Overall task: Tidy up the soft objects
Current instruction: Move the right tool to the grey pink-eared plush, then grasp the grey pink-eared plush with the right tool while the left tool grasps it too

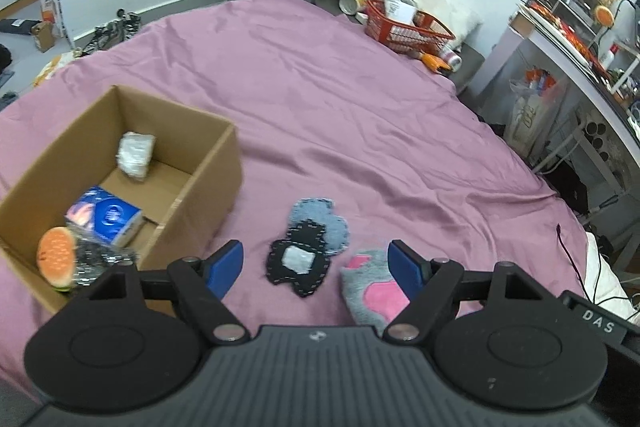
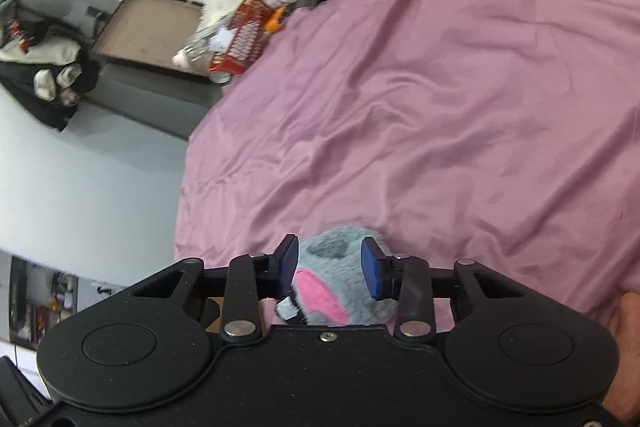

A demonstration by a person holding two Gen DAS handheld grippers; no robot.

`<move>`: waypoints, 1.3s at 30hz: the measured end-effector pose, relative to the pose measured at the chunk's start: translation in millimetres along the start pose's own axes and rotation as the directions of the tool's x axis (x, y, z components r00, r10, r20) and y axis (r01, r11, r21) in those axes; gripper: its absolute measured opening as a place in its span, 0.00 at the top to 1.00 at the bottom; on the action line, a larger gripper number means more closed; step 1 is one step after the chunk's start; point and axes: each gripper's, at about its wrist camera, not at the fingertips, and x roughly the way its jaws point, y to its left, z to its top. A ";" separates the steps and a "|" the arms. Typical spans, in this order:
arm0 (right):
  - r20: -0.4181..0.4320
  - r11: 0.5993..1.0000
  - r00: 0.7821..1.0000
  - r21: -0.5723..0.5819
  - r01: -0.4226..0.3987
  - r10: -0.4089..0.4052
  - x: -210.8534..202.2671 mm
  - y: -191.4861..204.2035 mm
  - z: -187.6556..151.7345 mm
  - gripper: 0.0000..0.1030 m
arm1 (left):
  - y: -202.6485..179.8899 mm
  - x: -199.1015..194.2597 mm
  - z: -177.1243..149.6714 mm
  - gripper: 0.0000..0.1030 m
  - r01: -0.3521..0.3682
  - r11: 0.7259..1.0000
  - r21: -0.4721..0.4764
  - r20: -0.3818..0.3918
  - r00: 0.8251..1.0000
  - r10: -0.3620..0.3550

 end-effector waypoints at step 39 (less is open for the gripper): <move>-0.176 0.979 0.984 0.199 0.036 -0.001 39.5 -27.4 -15.2 0.76 | -4.9 63.0 -28.3 0.71 0.018 1.000 -0.006 -0.191 0.981 -0.018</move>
